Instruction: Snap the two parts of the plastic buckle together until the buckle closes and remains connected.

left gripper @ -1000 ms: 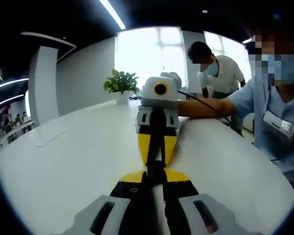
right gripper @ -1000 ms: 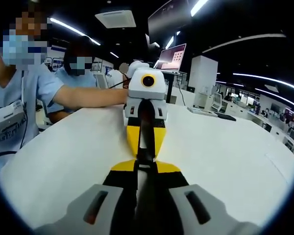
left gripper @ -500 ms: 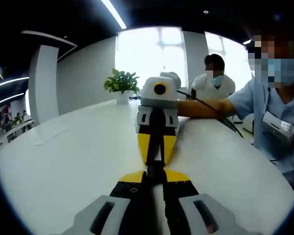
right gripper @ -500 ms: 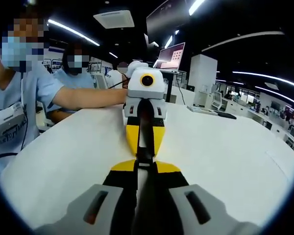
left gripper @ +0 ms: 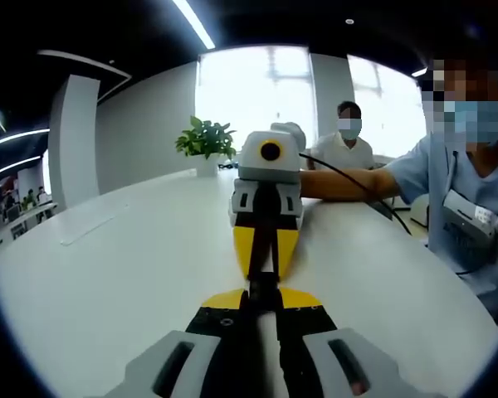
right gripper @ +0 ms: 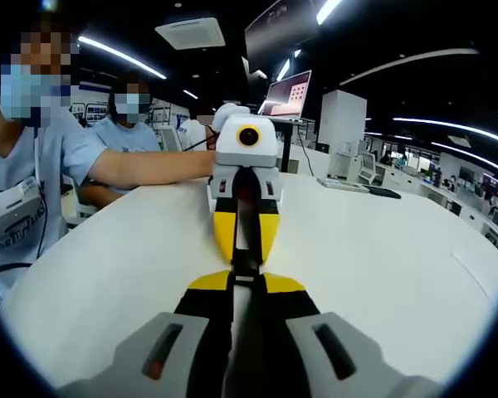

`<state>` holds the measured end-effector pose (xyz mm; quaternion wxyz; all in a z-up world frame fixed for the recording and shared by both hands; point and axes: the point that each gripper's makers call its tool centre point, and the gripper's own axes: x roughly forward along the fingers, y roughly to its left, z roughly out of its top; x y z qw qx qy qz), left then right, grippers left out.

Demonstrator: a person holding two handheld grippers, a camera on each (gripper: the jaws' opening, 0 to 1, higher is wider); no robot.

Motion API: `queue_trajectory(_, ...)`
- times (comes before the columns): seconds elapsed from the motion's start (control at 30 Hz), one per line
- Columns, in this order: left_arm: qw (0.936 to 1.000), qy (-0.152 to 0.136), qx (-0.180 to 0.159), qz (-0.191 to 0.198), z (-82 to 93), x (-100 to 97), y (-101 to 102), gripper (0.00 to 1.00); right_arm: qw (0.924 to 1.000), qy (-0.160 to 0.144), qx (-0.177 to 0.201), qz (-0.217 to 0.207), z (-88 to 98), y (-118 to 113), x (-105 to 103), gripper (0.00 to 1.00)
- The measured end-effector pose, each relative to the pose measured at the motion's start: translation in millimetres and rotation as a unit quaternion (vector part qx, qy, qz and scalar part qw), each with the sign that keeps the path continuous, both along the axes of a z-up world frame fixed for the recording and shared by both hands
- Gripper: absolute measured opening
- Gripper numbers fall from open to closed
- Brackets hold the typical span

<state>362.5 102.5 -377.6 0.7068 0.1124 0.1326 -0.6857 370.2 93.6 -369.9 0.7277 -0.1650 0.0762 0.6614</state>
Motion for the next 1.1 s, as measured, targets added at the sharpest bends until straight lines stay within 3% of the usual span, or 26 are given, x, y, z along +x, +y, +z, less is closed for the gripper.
queue_trajectory(0.3, 1.0000, 0.003, -0.002, -0.001, 0.5, -0.7, 1, 0.12, 0.9999, -0.009, -0.001, 0.006, 0.7, 1, 1, 0.12)
queue_trajectory(0.43, 0.9997, 0.024, 0.002, 0.004, 0.2, -0.5, 3, 0.13, 0.9999, -0.012, -0.002, 0.005, 1.5, 0, 5, 0.12)
queue_trajectory(0.87, 0.9998, 0.014, 0.000, 0.013, -0.8, 2.3, 2, 0.21, 0.9996, -0.022, -0.006, -0.014, 0.3, -4, 12, 0.11)
queue_trajectory(1.0, 0.9998, 0.020, -0.001, 0.006, -0.6, -0.5, 3, 0.31, 0.9996, -0.020, -0.008, -0.019, -0.4, -5, 12, 0.11)
queue_trajectory(1.1, 0.9996, 0.026, -0.001, 0.013, -0.7, 1.7, 3, 0.46, 0.9994, -0.021, -0.008, -0.027, -0.3, -6, 15, 0.11)
